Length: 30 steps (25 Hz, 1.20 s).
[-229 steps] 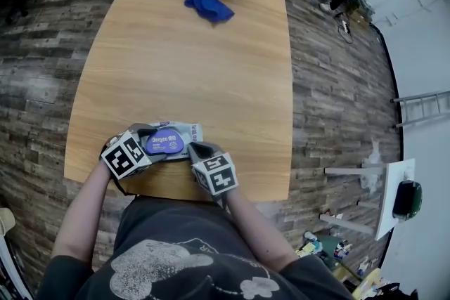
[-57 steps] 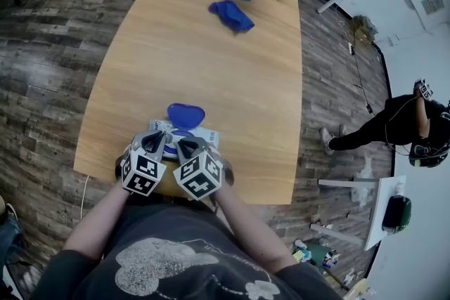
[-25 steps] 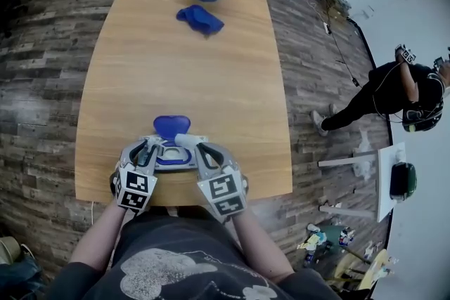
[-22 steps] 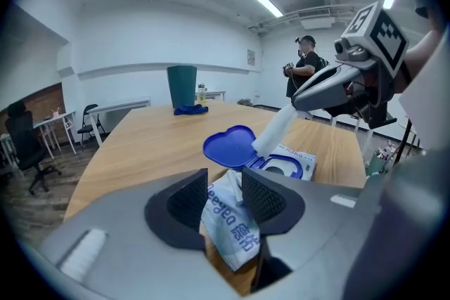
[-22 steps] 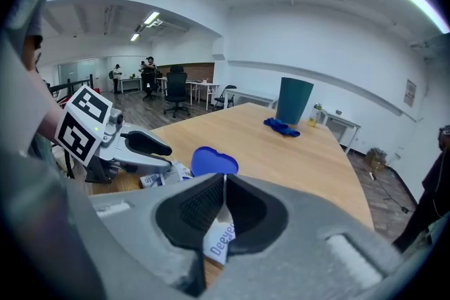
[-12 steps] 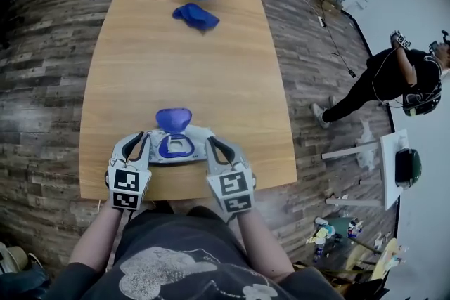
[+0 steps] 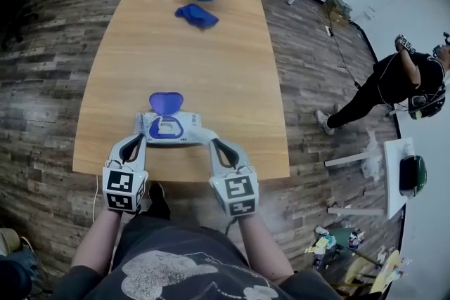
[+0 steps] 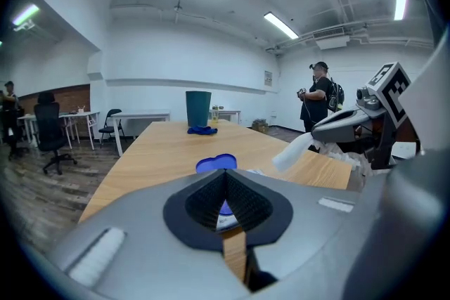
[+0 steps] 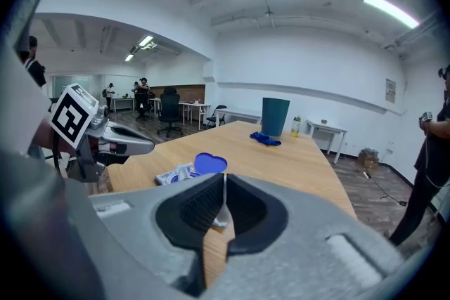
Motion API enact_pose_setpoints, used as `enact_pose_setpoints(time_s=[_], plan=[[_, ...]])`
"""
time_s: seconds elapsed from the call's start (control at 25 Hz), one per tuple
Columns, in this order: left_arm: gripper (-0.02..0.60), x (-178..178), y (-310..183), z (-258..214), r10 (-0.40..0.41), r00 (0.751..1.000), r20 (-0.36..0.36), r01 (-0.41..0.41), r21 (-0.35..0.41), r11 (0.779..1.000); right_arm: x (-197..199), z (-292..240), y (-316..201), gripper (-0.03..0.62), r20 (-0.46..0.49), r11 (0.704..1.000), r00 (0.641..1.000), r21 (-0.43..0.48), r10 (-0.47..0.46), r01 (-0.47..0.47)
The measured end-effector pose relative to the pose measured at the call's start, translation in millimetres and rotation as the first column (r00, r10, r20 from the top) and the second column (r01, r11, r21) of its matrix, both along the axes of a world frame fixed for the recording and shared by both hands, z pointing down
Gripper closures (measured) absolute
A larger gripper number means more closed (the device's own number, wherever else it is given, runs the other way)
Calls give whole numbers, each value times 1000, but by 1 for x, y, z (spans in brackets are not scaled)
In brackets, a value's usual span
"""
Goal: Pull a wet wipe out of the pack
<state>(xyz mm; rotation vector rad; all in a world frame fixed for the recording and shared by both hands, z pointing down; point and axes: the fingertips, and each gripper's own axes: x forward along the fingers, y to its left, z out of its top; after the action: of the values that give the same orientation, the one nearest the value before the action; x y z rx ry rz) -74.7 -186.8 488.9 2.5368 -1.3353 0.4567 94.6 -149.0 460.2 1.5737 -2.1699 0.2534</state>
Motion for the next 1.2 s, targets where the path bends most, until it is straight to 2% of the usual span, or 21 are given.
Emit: enact_pose_setpoints(time_s=[0.48,0.8,1.2], plan=[[563,31,131,-39,-122,991,-63,126,77,989,46,-26,131,591,41,992,995,90,-88,84],[563,57,229,-58,-124,976,-182,138,70,988,61,-20,224,591,69,989,989,83,-127,121],[563,41,287,-60,-173,968,-180,181,30,983,57,-24,272,591,104,989,985,74,-136,128]])
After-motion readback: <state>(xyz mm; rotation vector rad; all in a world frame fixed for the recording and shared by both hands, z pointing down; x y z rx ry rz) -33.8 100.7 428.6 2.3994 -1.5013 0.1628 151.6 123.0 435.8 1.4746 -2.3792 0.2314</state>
